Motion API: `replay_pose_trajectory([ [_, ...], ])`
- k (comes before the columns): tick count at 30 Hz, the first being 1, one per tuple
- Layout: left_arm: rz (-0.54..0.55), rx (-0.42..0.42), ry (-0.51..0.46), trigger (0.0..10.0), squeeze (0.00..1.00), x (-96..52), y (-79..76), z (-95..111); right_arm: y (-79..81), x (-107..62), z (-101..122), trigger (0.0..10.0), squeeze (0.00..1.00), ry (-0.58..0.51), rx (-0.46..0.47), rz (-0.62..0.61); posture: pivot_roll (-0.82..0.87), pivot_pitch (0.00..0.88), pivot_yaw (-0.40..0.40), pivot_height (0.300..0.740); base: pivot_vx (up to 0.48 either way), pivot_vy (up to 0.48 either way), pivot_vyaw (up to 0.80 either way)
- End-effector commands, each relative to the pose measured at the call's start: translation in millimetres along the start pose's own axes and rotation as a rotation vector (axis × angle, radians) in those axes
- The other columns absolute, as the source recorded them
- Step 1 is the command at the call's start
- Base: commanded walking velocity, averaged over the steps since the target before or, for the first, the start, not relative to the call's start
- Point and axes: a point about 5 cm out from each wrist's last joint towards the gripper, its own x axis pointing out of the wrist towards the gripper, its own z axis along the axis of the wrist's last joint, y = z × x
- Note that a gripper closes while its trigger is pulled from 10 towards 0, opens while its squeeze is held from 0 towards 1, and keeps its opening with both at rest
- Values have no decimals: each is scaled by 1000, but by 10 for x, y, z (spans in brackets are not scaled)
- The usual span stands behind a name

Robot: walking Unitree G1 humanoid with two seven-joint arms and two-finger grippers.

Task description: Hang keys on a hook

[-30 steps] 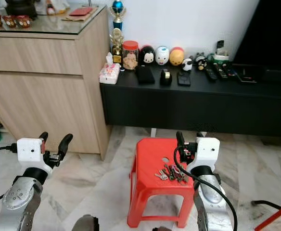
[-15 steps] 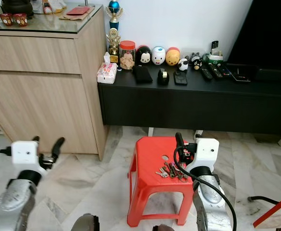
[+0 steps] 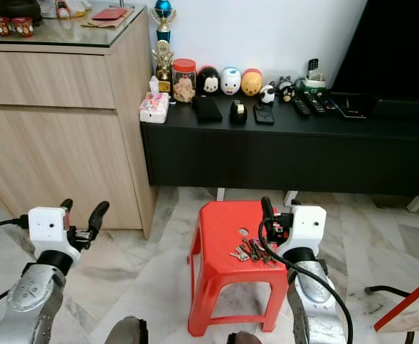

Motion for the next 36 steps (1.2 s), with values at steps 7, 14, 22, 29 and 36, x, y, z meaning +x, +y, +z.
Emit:
replay_pose_trajectory([
  [7, -57, -21, 51, 10000, 0, -22, -72, -71, 17, 10, -27, 10000, 0, 9, 7, 8, -17, 0, -79, 602, 0, 0, 0],
  [14, -73, -20, 63, 10000, 0, -40, -111, -99, -1, -2, -66, 10000, 0, 24, -2, 4, -16, 0, -79, 602, 0, 0, 0],
  [22, -74, -19, 68, 10000, 0, -37, -119, -101, -43, -13, -126, 10000, 0, 50, -19, -9, -13, 0, -82, 602, 0, 0, 0],
  [29, -67, -20, 72, 10000, 0, -38, -111, -109, -44, -20, -128, 10000, 0, 50, -40, 2, -14, 0, -83, 602, 294, 0, 0],
  [36, -71, -22, 72, 10000, 0, -32, -115, -106, -43, -9, -131, 10000, 0, 47, -31, 0, -13, 0, -83, 602, 316, 0, 0],
])
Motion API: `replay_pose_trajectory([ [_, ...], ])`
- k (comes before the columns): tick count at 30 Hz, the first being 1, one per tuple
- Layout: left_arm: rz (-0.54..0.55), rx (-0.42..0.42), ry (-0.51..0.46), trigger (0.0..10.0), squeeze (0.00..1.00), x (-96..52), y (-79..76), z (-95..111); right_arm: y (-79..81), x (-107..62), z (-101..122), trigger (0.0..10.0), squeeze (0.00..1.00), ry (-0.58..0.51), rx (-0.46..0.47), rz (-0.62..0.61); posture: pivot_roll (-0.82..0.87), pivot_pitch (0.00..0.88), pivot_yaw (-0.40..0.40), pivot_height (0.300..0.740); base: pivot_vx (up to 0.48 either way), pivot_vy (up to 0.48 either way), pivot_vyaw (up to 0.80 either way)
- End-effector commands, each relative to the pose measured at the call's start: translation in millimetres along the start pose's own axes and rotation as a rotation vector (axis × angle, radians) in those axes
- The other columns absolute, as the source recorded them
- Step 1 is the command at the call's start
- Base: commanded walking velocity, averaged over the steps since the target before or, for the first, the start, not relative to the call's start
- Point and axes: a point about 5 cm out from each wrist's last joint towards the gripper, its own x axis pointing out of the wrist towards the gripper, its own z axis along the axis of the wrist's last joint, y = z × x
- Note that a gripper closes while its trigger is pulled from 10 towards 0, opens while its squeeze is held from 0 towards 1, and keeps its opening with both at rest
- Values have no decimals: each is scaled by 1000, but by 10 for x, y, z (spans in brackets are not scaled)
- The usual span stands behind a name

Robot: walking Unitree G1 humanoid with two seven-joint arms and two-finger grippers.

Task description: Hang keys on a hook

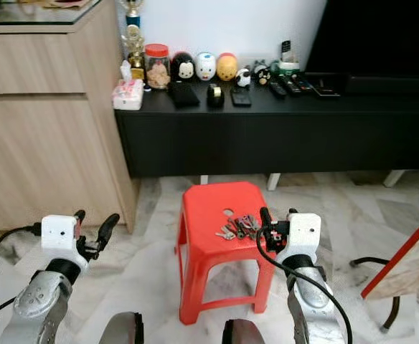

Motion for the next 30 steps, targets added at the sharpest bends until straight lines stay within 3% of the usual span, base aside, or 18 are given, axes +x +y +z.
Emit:
replay_pose_trajectory([
  [1, -4, -3, 0, 10000, 0, 10, -4, 17, -3, 22, 30, 10000, 0, -15, 10, -1, -13, 0, -82, 602, 326, 0, 0],
  [21, 14, -4, -5, 10000, 0, 12, 8, 27, 28, 21, 21, 10000, 0, -6, -14, 35, -15, 0, -86, 602, 331, 0, 0],
  [30, 27, -5, -10, 10000, 0, 14, 21, 34, 26, 23, 24, 10000, 0, -10, -4, 39, -15, 0, -87, 602, 330, 0, 235],
])
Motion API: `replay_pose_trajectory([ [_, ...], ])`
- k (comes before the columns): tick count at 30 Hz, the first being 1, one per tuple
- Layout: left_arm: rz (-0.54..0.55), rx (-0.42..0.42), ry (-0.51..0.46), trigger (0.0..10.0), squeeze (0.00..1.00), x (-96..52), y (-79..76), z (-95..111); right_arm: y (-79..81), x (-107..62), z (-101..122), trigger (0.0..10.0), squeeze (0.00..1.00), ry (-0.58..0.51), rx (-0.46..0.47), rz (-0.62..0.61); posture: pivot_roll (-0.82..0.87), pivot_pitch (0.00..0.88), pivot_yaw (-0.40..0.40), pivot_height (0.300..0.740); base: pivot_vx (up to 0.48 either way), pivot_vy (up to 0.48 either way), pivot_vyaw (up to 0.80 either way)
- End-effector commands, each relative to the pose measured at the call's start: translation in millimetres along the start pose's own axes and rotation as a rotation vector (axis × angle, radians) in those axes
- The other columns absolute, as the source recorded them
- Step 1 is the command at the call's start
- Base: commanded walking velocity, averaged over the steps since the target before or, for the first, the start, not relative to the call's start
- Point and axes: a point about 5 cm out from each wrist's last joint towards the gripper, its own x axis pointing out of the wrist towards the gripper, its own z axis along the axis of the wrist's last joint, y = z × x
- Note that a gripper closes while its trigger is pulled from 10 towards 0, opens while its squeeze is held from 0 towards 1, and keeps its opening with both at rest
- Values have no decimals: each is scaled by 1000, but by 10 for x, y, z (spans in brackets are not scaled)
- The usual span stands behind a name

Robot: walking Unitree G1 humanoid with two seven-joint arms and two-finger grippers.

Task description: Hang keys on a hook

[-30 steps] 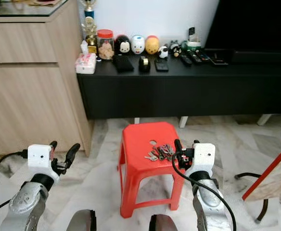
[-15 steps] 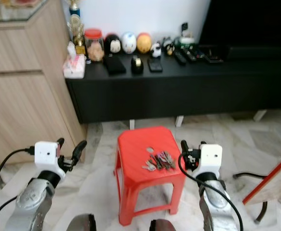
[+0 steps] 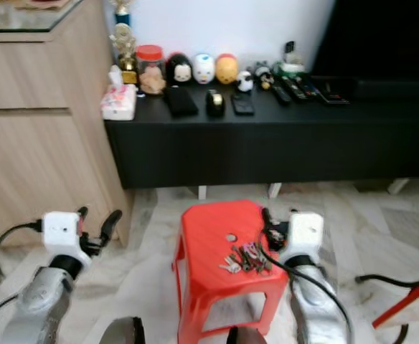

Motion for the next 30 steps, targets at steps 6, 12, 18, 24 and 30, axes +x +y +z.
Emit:
replay_pose_trajectory([
  [6, -27, -15, -12, 10000, 0, 13, -103, 15, -167, -36, -4, 10000, 0, 6, -7, -46, -13, 0, -90, 602, 304, 0, 0],
  [12, -26, -22, -18, 10000, 0, 7, -96, 20, -198, -34, -59, 10000, 0, 39, -3, -46, -14, 0, -91, 602, 46, 0, 0],
  [18, -28, -19, -15, 10000, 0, 15, -102, 18, -373, -17, -210, 10000, 0, 173, -181, 25, -18, 0, -89, 602, 0, 0, 0],
  [24, -25, -15, -12, 10000, 0, 12, -89, 7, -543, 31, -198, 10000, 0, 261, -558, 233, -23, 0, -93, 602, 0, 0, 0],
  [30, -26, -19, -14, 10000, 0, 8, -101, 8, -518, 52, -442, 10000, 0, 443, -752, 467, -14, 0, -98, 602, 0, 0, 0],
])
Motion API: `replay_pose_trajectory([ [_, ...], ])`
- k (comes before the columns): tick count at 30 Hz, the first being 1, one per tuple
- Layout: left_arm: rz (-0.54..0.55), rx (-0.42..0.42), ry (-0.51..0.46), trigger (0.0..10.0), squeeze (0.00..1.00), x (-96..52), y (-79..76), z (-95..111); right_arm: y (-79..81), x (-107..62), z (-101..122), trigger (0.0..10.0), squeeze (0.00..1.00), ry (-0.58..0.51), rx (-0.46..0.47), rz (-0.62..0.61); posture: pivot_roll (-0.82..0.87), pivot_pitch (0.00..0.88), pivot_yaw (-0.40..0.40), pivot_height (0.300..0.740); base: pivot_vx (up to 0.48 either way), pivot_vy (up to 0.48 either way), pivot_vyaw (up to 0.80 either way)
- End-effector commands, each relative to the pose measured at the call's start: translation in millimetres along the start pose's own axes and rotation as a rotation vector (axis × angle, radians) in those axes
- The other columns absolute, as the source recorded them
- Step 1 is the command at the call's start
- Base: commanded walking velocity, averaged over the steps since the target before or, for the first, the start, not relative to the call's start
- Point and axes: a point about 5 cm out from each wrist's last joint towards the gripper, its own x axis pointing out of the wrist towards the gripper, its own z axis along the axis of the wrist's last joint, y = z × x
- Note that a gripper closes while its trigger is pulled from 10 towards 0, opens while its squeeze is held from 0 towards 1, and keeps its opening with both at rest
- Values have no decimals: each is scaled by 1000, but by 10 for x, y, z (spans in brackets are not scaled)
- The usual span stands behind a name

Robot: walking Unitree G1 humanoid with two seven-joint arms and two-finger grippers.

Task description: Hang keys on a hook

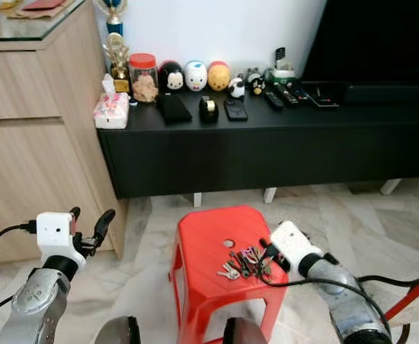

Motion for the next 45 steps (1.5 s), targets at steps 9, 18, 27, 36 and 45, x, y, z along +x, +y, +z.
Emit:
replay_pose_trajectory([
  [9, -13, 7, -8, 10000, 0, -42, -19, 18, 234, 180, -64, 10000, 0, 120, -188, 212, 13, 0, -97, 602, 0, 0, 0],
  [18, -17, 14, -1, 10000, 0, -70, -15, 18, 228, 252, -113, 10000, 0, 186, -198, 187, 26, 0, -95, 602, 0, 0, 0],
  [27, -21, 16, 6, 10000, 0, -79, -16, 14, 93, 238, -162, 0, 0, 238, -171, 113, 26, 0, -89, 602, 0, 0, 0],
  [36, -21, 19, 6, 10000, 0, -77, -11, 30, 172, 270, -170, 10000, 0, 258, -161, 143, 36, 0, -87, 602, 0, 0, 0],
  [45, -17, 24, 6, 10000, 0, -87, 7, 48, 181, 288, -151, 10000, 0, 253, -175, 127, 45, 0, -84, 602, 0, 0, 0],
])
